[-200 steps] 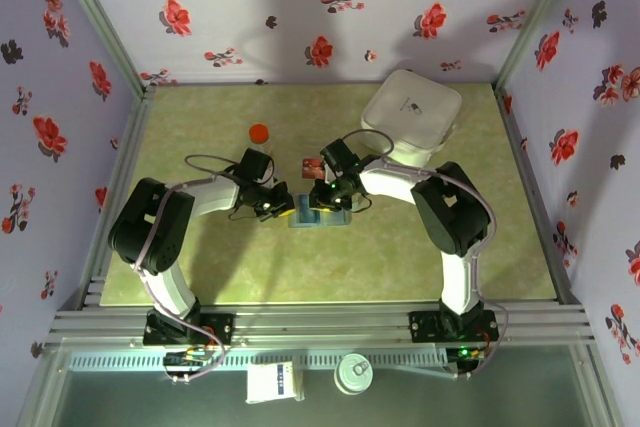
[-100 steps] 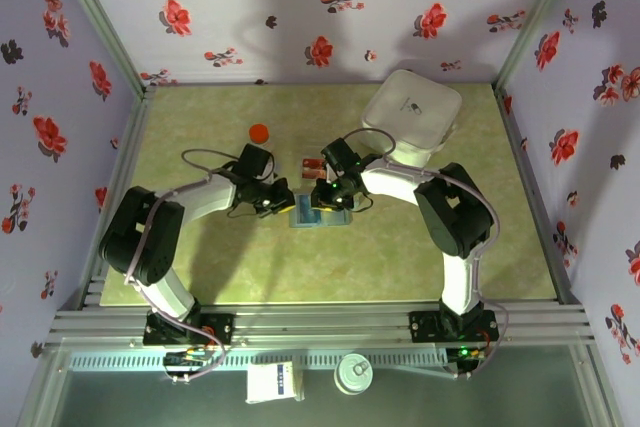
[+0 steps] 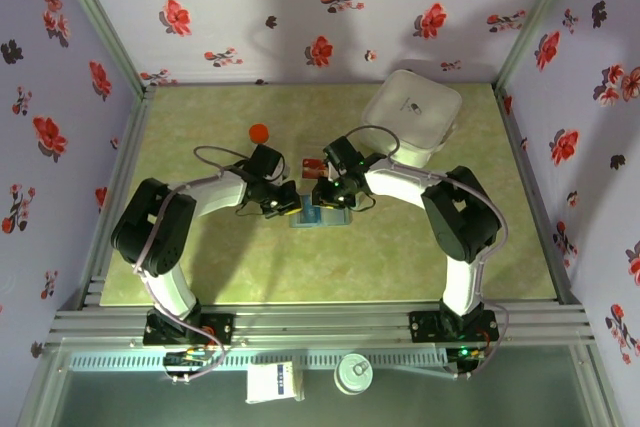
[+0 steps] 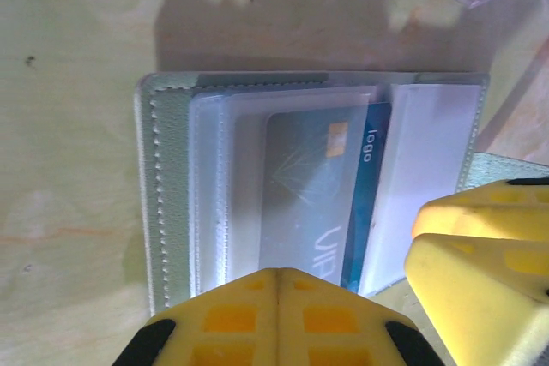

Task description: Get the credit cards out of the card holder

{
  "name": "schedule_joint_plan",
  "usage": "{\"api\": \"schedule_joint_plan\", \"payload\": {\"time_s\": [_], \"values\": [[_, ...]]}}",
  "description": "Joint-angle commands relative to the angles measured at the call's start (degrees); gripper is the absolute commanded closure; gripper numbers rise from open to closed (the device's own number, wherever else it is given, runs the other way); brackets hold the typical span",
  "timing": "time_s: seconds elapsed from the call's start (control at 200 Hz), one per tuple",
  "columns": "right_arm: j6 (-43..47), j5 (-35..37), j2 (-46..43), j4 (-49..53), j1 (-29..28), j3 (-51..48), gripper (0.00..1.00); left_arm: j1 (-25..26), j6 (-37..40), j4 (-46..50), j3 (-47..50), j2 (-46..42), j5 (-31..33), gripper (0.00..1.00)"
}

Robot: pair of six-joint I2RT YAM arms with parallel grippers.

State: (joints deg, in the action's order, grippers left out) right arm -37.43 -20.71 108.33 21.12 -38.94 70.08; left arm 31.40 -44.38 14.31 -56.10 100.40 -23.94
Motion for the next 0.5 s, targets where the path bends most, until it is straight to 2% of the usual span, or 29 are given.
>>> {"api": "schedule_joint_plan", "payload": {"time_s": [0.0,0.495], "values": [[0.9,1.4,-1.7,0.8,0.0,-0.9,0.74,0.2,1.8,1.8,-1.4,1.4,1.4,1.00],[0.0,-0.1,-0.5,-1.3,0.3,-1.9,0.74,0.2,2.6,3.5,-1.6,2.3,2.9,1.00]]}}
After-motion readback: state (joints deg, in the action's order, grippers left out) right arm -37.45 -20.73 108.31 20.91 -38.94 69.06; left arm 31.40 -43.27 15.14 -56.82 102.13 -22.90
